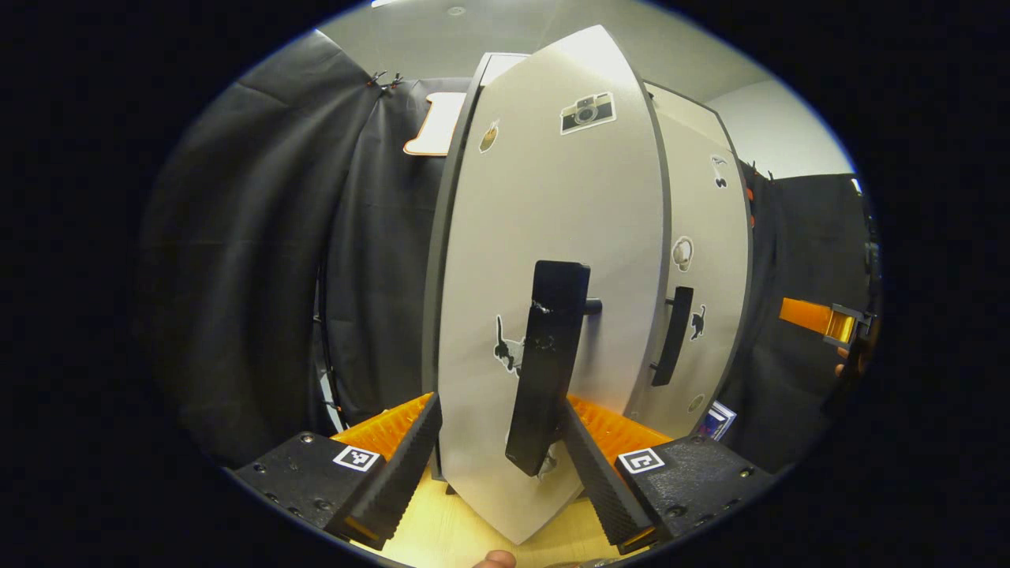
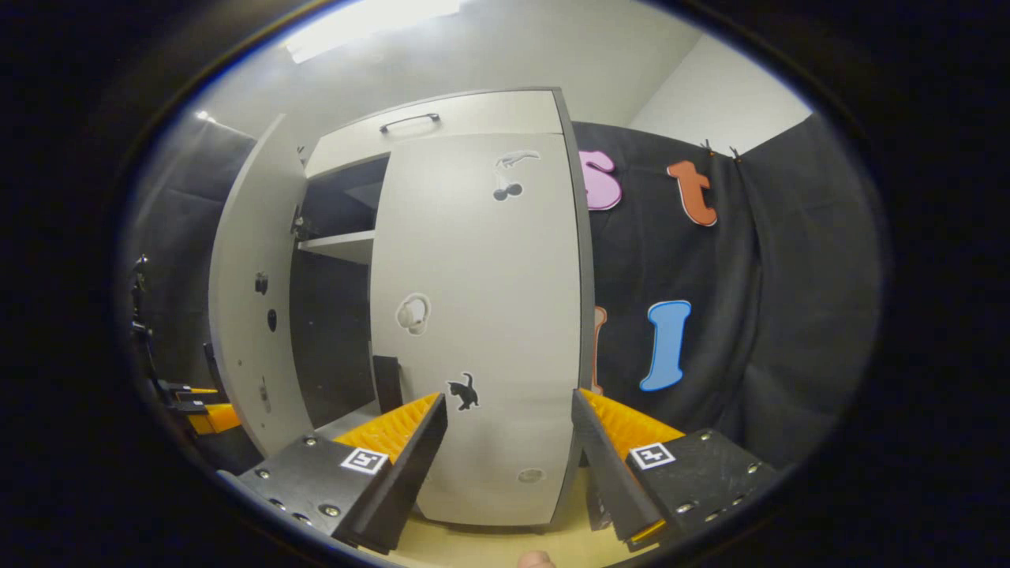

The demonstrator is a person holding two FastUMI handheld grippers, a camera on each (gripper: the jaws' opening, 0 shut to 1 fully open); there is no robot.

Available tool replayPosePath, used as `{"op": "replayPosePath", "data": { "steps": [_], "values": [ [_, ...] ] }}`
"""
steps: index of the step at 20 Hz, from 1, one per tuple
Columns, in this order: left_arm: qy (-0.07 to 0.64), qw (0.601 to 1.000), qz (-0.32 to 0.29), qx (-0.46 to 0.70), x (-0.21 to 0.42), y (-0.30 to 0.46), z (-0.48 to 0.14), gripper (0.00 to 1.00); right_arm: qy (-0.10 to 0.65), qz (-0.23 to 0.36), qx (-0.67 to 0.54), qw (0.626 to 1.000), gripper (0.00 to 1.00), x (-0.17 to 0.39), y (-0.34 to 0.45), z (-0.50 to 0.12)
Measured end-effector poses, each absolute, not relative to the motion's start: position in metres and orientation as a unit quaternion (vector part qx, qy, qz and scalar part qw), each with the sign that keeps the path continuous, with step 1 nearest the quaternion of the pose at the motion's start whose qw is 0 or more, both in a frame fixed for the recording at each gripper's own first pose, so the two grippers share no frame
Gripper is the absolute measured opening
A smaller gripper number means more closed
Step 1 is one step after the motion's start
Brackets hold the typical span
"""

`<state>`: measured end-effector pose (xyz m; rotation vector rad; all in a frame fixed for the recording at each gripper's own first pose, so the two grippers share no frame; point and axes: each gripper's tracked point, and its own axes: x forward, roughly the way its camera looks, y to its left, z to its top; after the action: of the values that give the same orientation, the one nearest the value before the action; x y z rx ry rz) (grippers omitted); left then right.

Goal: Grasp the bottle in the cabinet with the left hand and place it on the coaster, then close the right door with the right hand and the left door with the left hand.

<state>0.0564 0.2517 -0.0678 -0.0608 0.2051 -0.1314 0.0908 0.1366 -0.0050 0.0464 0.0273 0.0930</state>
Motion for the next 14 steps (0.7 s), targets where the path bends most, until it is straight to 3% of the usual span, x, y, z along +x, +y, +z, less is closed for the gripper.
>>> {"op": "replayPosePath", "data": {
  "steps": [2, 3, 4, 5, 6, 7, 8, 14],
  "values": [
    [0.103, 0.991, -0.074, -0.034, 0.061, 0.241, -0.068, 0.94, 0.014, 0.043, 0.022, 0.999, 0.92, 0.093, 0.132, -0.006],
    [0.104, 0.991, -0.078, -0.034, 0.064, 0.237, -0.068, 0.89, 0.015, 0.042, 0.021, 0.999, 0.92, 0.094, 0.13, -0.007],
    [0.104, 0.991, -0.082, -0.034, 0.066, 0.231, -0.068, 0.94, 0.015, 0.041, 0.021, 0.999, 0.92, 0.094, 0.126, -0.007],
    [0.105, 0.99, -0.089, -0.034, 0.068, 0.225, -0.069, 0.89, 0.014, 0.039, 0.02, 0.999, 0.92, 0.094, 0.124, -0.007],
    [0.105, 0.989, -0.098, -0.035, 0.07, 0.218, -0.069, 1.0, 0.014, 0.038, 0.02, 0.999, 0.96, 0.096, 0.122, -0.006],
    [0.103, 0.988, -0.105, -0.034, 0.072, 0.21, -0.069, 0.96, 0.014, 0.035, 0.02, 0.999, 0.95, 0.097, 0.119, -0.006],
    [0.102, 0.988, -0.111, -0.031, 0.075, 0.204, -0.069, 0.98, 0.013, 0.033, 0.021, 0.999, 0.92, 0.097, 0.116, -0.007],
    [0.094, 0.988, -0.121, -0.02, 0.09, 0.184, -0.068, 0.97, 0.013, 0.026, 0.024, 0.999, 0.96, 0.094, 0.102, -0.008]
  ]
}}
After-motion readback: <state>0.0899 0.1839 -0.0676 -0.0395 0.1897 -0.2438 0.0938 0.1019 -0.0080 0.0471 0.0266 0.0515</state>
